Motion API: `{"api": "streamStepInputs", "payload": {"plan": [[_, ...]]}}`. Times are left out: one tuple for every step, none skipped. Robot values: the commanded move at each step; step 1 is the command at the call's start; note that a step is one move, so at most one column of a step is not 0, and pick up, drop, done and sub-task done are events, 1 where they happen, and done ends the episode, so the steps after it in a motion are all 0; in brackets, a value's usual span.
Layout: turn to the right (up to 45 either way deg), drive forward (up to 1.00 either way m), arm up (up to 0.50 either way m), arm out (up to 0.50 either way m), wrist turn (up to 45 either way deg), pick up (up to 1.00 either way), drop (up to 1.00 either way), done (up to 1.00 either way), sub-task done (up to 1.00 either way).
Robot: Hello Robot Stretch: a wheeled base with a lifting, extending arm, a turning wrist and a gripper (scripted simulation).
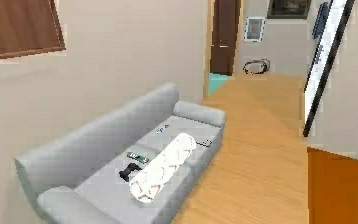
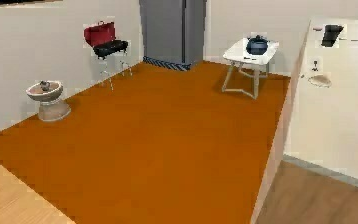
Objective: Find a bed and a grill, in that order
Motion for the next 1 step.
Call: {"api": "streamStepInputs", "payload": {"plan": [[30.0, 0.0, 0.0, 0.0, 0.0, 0.0, 0.0, 0.0, 0.0]]}}
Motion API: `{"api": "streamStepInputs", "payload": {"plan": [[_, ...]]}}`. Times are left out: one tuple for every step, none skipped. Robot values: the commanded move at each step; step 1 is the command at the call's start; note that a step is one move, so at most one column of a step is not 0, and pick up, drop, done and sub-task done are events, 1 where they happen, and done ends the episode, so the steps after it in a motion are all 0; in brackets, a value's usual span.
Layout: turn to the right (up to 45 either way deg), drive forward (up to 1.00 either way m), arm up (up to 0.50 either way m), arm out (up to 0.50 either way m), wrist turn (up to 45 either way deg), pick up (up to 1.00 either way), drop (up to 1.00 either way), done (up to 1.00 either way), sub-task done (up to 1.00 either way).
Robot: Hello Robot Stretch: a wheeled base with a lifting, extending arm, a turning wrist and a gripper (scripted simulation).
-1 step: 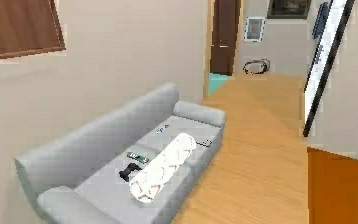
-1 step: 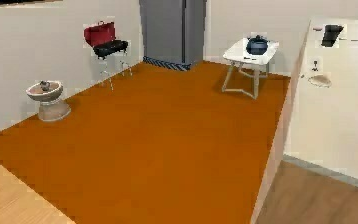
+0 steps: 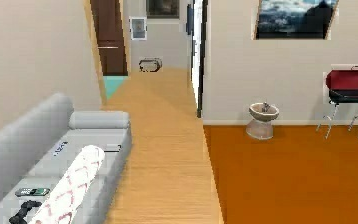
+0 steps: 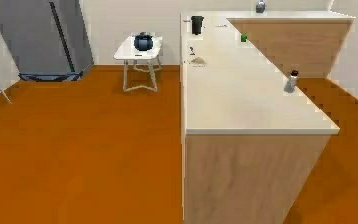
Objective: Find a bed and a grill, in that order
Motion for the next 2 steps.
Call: {"api": "streamStepInputs", "payload": {"plan": [[0.0, 1.0, 0.0, 0.0, 0.0, 0.0, 0.0, 0.0, 0.0], [0.0, 0.95, 0.0, 0.0, 0.0, 0.0, 0.0, 0.0, 0.0]]}}
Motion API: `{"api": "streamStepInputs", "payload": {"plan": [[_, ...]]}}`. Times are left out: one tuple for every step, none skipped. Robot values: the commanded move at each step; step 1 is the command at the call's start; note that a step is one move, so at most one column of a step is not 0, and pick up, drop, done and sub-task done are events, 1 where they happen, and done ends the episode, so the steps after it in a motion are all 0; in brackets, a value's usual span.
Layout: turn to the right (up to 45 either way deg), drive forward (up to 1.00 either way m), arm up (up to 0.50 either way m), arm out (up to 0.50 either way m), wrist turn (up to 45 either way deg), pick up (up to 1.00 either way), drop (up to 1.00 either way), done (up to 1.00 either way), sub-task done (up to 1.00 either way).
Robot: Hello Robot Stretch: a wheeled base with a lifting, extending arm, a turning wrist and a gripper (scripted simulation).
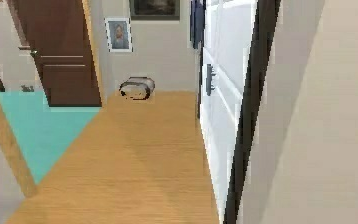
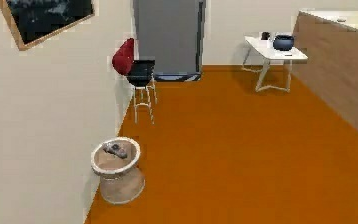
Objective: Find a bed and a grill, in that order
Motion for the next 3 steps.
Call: {"api": "streamStepInputs", "payload": {"plan": [[-24.0, 0.0, 0.0, 0.0, 0.0, 0.0, 0.0, 0.0, 0.0], [0.0, 0.65, 0.0, 0.0, 0.0, 0.0, 0.0, 0.0, 0.0], [3.0, 0.0, 0.0, 0.0, 0.0, 0.0, 0.0, 0.0, 0.0]]}}
